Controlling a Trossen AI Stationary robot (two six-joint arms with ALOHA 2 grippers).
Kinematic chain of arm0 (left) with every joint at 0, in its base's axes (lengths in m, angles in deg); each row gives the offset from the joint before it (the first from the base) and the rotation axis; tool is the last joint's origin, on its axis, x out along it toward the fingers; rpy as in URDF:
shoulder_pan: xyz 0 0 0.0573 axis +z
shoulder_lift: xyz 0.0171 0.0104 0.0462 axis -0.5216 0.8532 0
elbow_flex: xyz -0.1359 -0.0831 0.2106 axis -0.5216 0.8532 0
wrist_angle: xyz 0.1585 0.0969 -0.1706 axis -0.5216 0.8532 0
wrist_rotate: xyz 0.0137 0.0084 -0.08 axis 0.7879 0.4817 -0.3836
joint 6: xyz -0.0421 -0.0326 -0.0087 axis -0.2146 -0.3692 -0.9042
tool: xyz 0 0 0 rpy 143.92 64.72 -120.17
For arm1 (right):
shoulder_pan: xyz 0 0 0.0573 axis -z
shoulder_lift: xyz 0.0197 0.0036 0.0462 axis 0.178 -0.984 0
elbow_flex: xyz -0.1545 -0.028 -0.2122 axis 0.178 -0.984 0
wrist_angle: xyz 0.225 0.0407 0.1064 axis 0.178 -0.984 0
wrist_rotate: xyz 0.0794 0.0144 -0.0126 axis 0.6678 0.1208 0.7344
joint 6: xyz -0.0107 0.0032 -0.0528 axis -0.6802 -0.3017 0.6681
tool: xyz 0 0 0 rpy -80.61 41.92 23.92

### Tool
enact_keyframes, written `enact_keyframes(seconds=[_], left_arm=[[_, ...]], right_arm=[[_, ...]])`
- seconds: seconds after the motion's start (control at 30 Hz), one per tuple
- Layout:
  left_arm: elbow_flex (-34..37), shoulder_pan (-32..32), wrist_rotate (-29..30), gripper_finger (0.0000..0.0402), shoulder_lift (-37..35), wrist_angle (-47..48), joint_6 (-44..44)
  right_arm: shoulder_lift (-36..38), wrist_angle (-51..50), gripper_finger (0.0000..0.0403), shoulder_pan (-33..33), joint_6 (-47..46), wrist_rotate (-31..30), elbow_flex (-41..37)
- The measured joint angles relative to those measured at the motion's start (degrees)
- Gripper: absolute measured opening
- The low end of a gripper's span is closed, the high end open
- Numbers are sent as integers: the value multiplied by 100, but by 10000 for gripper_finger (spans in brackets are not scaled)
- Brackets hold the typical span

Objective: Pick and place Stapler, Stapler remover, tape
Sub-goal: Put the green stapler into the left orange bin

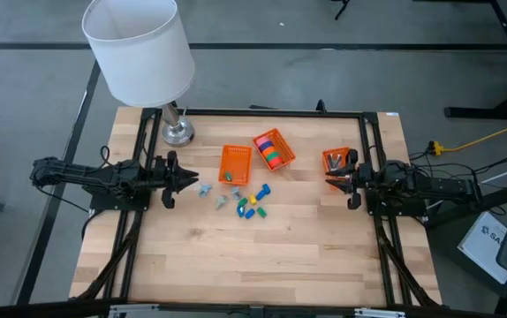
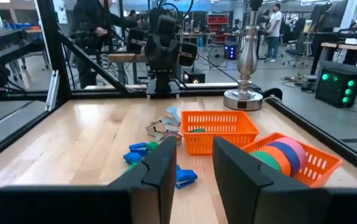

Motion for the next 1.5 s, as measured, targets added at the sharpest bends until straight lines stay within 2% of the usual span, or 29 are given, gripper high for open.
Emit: enact_keyframes(seconds=[0.13, 0.23, 0.57, 0.73, 1.0, 1.1, 1.3, 1.5], left_arm=[[1, 0, 148, 79, 0, -2, 137], [-1, -2, 322, 80, 0, -2, 278], [-244, -2, 316, 80, 392, 289, 691], [-706, -2, 308, 80, 1043, 853, 907], [-1523, -2, 303, 85, 2227, 1137, 1094], [-1905, -4, 351, 89, 2675, 1574, 1151], [-2697, -4, 421, 109, 3476, 2665, 1152], [-3110, -4, 205, 135, 4088, 2785, 963]], right_arm=[[0, 33, 108, 0, 177, -39, -2], [0, 561, 108, 2, 218, -316, -168], [-4, 614, 108, 2, 229, -359, -181], [-7, 607, 108, 2, 431, -489, -181], [-7, 603, 108, 2, 431, -452, -181], [-7, 601, 108, 2, 426, -452, -181], [-9, 596, 108, 2, 427, -435, -181], [-9, 592, 108, 2, 428, -435, -181]])
